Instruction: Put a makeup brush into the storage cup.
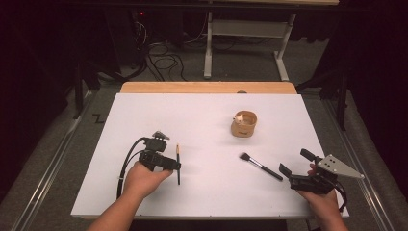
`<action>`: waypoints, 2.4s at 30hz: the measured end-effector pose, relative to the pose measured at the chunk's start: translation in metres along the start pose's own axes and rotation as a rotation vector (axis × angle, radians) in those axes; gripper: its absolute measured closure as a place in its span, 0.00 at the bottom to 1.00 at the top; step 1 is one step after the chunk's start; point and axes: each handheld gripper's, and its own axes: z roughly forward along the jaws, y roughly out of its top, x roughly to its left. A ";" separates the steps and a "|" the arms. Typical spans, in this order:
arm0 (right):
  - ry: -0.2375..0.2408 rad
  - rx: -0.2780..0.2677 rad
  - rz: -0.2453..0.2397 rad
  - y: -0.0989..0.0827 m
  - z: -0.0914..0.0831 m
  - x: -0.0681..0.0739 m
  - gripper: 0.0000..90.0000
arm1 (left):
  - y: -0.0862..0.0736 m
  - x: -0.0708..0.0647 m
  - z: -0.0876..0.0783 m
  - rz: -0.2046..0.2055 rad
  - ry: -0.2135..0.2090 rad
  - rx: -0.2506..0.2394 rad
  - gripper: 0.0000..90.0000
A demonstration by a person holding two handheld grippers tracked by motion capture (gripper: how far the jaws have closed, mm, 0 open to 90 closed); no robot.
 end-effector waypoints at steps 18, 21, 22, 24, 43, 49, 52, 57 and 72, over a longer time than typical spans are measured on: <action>0.004 0.001 0.005 0.000 0.000 0.000 0.00 | 0.014 -0.009 0.021 -0.022 0.001 0.015 0.29; 0.004 0.002 0.005 0.000 0.000 -0.001 0.00 | 0.015 -0.012 0.024 -0.020 0.012 0.023 0.38; 0.004 0.002 0.004 0.000 0.000 -0.001 0.00 | 0.015 -0.014 0.025 -0.019 0.017 0.021 0.40; 0.004 0.001 0.003 0.000 0.000 0.000 0.00 | 0.016 -0.015 0.026 -0.012 0.021 0.030 0.46; 0.002 0.002 0.006 0.000 0.000 0.000 0.00 | 0.022 -0.018 0.029 -0.010 0.046 0.054 0.73; 0.001 0.001 0.000 0.000 0.000 -0.001 0.00 | 0.023 -0.017 0.030 -0.013 0.050 0.058 0.73; -0.002 0.001 0.003 0.000 0.000 -0.001 0.00 | 0.024 -0.017 0.031 -0.018 0.047 0.058 0.74; -0.002 -0.001 0.002 0.000 0.000 0.000 0.00 | 0.024 -0.018 0.031 -0.011 0.058 0.061 0.76; -0.005 -0.002 0.003 0.000 0.000 0.000 0.00 | 0.025 -0.025 0.033 0.027 0.117 0.075 0.84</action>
